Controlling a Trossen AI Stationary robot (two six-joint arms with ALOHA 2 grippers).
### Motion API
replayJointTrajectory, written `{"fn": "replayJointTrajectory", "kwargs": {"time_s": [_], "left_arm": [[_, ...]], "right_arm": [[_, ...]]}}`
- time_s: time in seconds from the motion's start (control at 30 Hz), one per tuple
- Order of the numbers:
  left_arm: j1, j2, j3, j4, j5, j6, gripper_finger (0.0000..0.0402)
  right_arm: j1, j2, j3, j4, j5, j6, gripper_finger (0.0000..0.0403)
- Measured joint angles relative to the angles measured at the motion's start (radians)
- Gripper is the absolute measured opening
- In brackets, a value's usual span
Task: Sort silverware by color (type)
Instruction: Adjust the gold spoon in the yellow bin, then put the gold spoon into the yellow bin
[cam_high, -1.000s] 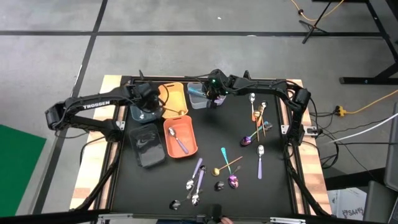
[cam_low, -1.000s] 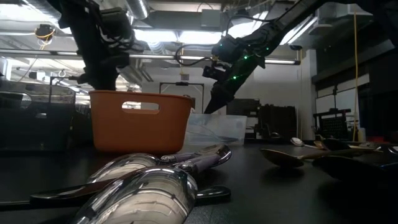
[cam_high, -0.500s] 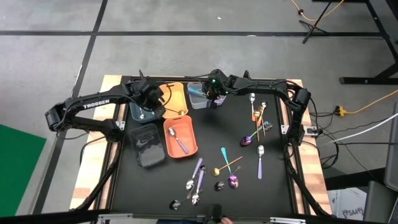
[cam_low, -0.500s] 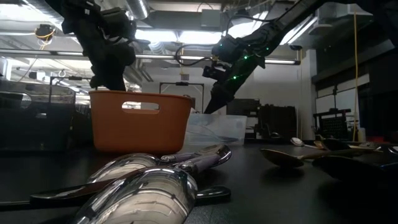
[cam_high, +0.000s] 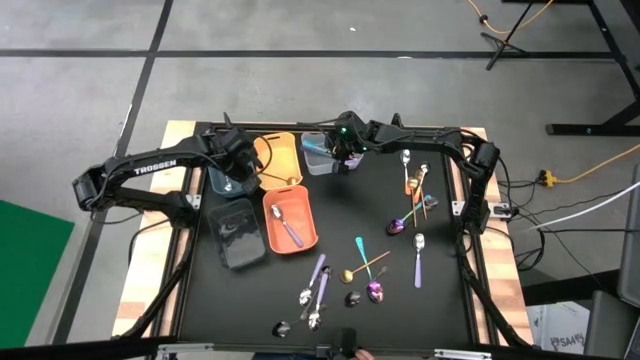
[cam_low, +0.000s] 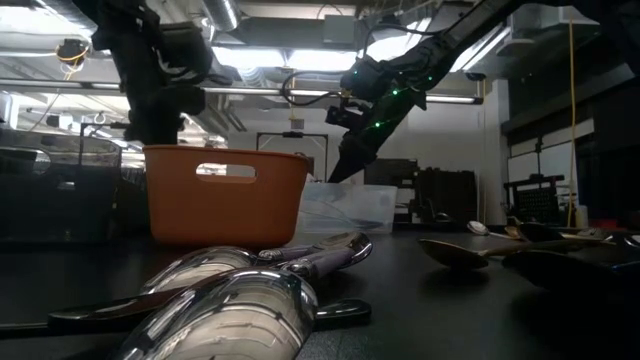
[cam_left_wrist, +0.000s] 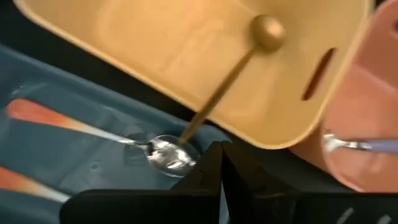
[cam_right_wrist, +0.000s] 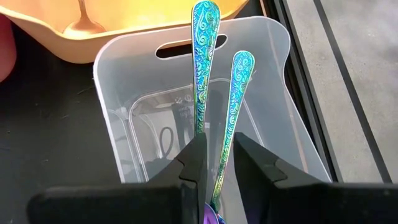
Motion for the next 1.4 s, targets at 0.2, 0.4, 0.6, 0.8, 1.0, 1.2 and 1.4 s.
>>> {"fn": "replayJointTrajectory", "kwargs": {"time_s": [0.2, 0.4, 0.6, 0.8, 1.0, 1.2, 1.4], "left_arm": [[0.000, 0.030, 0.000, 0.040, -0.073, -0.009, 0.0000], [0.016, 0.070, 0.000, 0.145, -0.079, -0.008, 0.0000], [0.056, 0.086, 0.000, 0.156, -0.161, -0.008, 0.0000], [0.098, 0.086, 0.000, 0.184, -0.200, 0.012, 0.0000], [0.118, 0.086, 0.000, 0.246, -0.204, 0.019, 0.0000], [0.105, 0.086, 0.000, 0.263, -0.185, 0.019, 0.0000], [0.077, 0.086, 0.000, 0.277, -0.174, 0.019, 0.0000]], "right_arm": [[0.000, 0.000, 0.000, 0.000, 0.000, 0.000, 0.0067], [0.000, 0.000, 0.000, 0.000, 0.000, 0.000, 0.0067], [0.000, 0.000, 0.000, 0.000, 0.000, 0.000, 0.0067], [0.000, 0.000, 0.000, 0.000, 0.000, 0.000, 0.0067], [0.000, 0.000, 0.000, 0.000, 0.000, 0.000, 0.0067], [0.001, -0.021, 0.000, -0.014, 0.024, 0.000, 0.0067], [0.001, -0.109, 0.056, -0.191, 0.038, 0.001, 0.0067]]}}
